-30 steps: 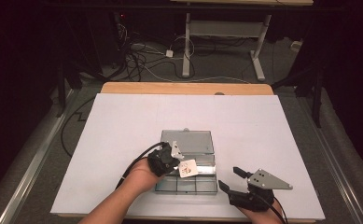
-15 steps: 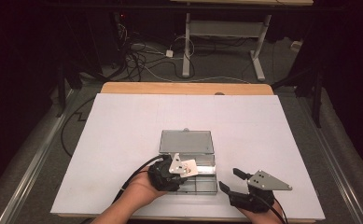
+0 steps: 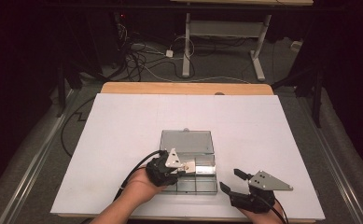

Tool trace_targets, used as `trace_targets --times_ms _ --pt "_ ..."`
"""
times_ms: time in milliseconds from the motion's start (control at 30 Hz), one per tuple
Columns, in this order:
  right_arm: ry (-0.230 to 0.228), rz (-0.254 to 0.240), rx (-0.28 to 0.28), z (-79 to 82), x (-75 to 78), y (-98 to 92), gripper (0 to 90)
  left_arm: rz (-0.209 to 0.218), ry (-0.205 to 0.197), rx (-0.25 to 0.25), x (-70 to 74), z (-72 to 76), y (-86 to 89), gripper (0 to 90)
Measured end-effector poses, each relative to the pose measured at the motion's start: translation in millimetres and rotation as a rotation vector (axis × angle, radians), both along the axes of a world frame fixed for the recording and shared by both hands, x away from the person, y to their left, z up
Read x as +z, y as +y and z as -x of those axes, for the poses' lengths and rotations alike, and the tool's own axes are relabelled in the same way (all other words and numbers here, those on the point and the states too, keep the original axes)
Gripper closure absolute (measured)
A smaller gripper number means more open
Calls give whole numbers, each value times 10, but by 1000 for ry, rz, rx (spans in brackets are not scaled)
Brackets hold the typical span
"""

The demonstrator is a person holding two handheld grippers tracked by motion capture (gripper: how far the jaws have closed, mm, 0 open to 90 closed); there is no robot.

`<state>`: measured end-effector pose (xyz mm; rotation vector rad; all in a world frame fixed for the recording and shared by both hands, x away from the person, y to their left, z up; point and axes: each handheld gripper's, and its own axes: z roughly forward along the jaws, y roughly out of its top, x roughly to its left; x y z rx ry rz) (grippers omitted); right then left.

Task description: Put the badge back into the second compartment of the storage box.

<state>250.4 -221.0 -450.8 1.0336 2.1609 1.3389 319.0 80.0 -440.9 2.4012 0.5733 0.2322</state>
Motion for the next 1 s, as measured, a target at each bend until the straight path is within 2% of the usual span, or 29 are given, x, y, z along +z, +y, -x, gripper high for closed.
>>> trace_targets --times_ms 33,100,133,200,267,367,433,467,700,800,867,933,1000 --pt "-1 0 -1 -3 -3 -3 292 49 32 3 1 -2 47 653" --pt "1 -4 -15 -16 -11 -14 245 118 62 11 -4 -3 132 626" --pt "3 -7 -22 -22 -13 -20 222 143 71 20 -9 2 172 620" --pt "-4 -6 -42 -36 -19 -34 161 166 77 34 -12 21 252 602" --pt "-7 -8 -60 -49 -29 -56 131 179 67 50 -9 54 340 571" --pt "-2 -12 -99 -76 -52 -92 16 201 47 65 -9 102 484 532" --pt "-3 -9 -131 -92 -68 -127 0 196 3 88 -10 142 606 485" --pt "-8 -10 -143 -101 -75 -149 0 206 -1 99 -14 148 665 445" --pt "1 3 -176 -158 -131 -235 0 281 34 183 -100 95 1012 236" --pt "6 15 -186 -186 -158 -248 0 286 36 216 -158 85 1102 158" --pt "9 23 -190 -204 -177 -252 0 288 31 239 -193 75 1160 143" --pt "8 32 -194 -219 -190 -253 0 289 46 261 -235 46 1209 75" --pt "8 37 -194 -228 -199 -253 0 272 39 285 -275 25 1242 27"
